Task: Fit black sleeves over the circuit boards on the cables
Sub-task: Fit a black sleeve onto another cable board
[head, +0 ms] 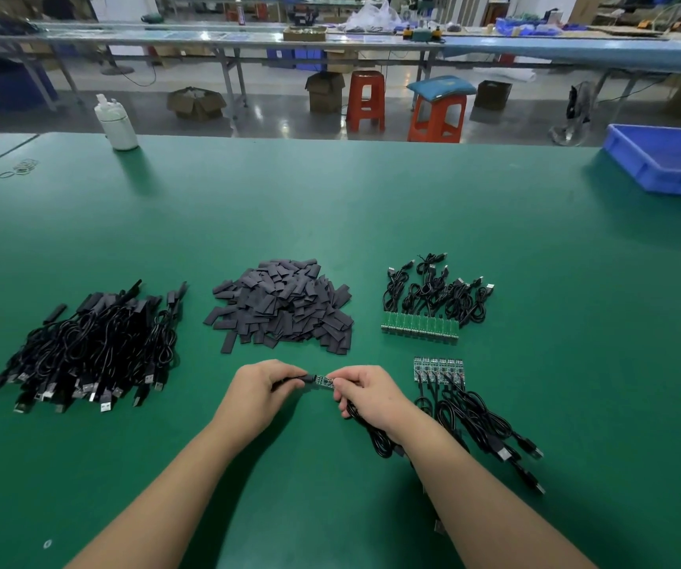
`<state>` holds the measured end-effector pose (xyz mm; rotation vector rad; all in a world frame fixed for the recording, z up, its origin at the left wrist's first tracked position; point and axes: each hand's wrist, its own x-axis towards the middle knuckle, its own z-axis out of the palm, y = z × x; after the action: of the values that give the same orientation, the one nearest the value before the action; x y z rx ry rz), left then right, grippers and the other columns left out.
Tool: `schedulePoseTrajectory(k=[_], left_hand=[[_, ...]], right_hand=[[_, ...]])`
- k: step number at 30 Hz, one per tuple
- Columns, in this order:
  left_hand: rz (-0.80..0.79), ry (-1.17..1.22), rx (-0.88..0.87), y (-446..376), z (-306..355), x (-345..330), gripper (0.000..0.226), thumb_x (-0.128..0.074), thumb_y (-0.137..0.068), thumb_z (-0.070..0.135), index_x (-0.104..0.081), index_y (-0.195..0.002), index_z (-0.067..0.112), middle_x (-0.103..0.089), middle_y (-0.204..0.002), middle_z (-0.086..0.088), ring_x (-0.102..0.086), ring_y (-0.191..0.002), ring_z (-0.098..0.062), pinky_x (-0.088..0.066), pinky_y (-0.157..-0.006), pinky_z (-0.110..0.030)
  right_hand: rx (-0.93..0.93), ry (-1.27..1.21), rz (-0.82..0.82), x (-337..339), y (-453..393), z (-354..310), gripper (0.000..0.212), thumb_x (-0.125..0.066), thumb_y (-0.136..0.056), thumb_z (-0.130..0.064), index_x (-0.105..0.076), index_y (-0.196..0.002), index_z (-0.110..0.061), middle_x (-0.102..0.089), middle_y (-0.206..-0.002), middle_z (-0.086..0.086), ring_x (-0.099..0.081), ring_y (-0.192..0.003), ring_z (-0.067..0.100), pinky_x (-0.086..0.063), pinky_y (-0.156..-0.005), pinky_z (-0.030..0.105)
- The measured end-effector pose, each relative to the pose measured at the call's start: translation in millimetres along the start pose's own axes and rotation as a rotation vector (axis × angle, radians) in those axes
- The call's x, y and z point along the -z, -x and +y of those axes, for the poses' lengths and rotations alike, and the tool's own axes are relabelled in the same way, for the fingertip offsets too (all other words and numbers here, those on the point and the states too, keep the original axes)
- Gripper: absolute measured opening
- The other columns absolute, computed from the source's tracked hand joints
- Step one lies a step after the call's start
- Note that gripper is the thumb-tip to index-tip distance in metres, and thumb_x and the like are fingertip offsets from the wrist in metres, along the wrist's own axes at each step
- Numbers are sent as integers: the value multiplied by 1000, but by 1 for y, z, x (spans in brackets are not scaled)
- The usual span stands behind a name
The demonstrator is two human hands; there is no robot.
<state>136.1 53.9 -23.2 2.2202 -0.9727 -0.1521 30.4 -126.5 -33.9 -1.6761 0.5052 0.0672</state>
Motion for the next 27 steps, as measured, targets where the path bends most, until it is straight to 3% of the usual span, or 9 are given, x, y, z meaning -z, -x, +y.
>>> schedulePoseTrajectory(k=[8, 13, 18, 27], left_hand=[[-38, 27, 29, 2, 4, -3, 21, -75, -85, 21, -76, -106, 24, -66, -83, 20, -57, -76, 13, -39, -72, -2], [-72, 9, 23, -1, 2, 0, 21, -74, -87, 22, -76, -108, 25, -68, -87, 18, -57, -72, 14, -38, -72, -1], [-128, -118, -114, -5, 0, 2, 21, -67, -93, 21, -74, -112, 18, -71, -99, 4, -64, -90, -13, -47, -83, -22], [-175, -280, -222, -7, 7, 5, 25, -61, -95, 20, -70, -118, 20, -69, -106, 1, -65, -94, -20, -50, -84, -31]], right_hand=[[-1, -4, 1, -1, 1, -1, 20, -52, -102, -9, -69, -109, -16, -64, -73, 0, -58, -59, 9, -57, -69, 25], [-8, 11, 1, 0, 3, -3, 22, -51, -102, -8, -69, -114, -9, -63, -74, 1, -58, -57, 8, -53, -64, 20], [-6, -2, -13, 0, 4, -4, 22, -51, -102, -6, -68, -115, -6, -62, -74, 2, -56, -56, 8, -53, -62, 19], [5, -10, -24, 2, 1, 1, 19, -54, -100, -7, -69, -110, -11, -64, -74, 2, -58, -56, 8, -53, -63, 20]])
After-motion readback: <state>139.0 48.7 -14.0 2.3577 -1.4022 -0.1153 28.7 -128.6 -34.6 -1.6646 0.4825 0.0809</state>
